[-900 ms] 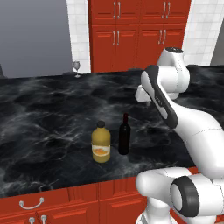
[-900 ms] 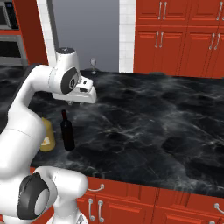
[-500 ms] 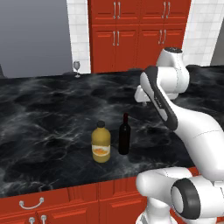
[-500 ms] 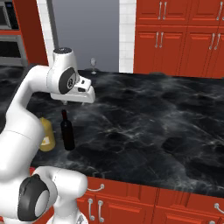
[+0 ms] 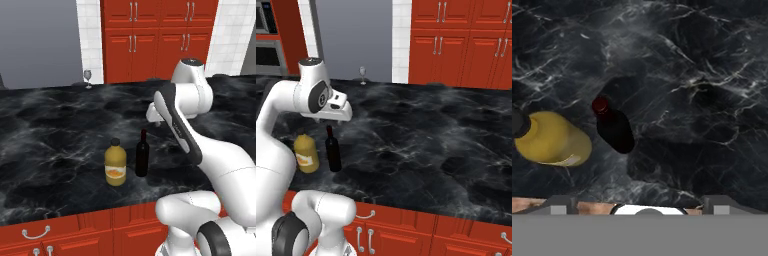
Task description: There is a wine glass and glass cup on the dining counter. Place the wine bottle next to the wine glass and the juice bottle next to the glass cup.
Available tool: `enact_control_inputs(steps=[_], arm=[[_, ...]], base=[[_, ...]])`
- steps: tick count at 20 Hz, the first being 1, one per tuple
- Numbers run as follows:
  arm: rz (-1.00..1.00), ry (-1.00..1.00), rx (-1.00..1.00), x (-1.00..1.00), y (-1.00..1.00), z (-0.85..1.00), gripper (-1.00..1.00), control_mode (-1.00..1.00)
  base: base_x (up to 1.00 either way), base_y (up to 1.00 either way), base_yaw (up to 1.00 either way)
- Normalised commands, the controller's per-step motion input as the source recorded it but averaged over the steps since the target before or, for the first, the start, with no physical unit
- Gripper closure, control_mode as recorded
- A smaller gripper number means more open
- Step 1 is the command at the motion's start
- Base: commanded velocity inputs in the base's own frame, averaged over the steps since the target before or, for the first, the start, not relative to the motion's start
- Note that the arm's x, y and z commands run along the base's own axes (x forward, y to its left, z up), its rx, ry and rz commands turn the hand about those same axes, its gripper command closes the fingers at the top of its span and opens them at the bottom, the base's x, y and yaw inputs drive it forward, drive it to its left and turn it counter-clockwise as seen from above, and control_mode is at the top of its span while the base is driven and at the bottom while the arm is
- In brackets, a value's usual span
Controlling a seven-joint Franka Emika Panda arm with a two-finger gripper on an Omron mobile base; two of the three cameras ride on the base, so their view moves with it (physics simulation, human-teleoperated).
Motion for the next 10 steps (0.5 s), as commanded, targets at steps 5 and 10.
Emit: enact_control_inputs(steps=[5,10], arm=[[0.0,0.02,0.0,-0.1,0.44,-0.01,-1.0,-1.0],[0.03,0.08,0.0,-0.01,0.51,0.0,-1.0,-1.0]], base=[[0.0,0.0,0.0],[0.0,0.0,0.0]])
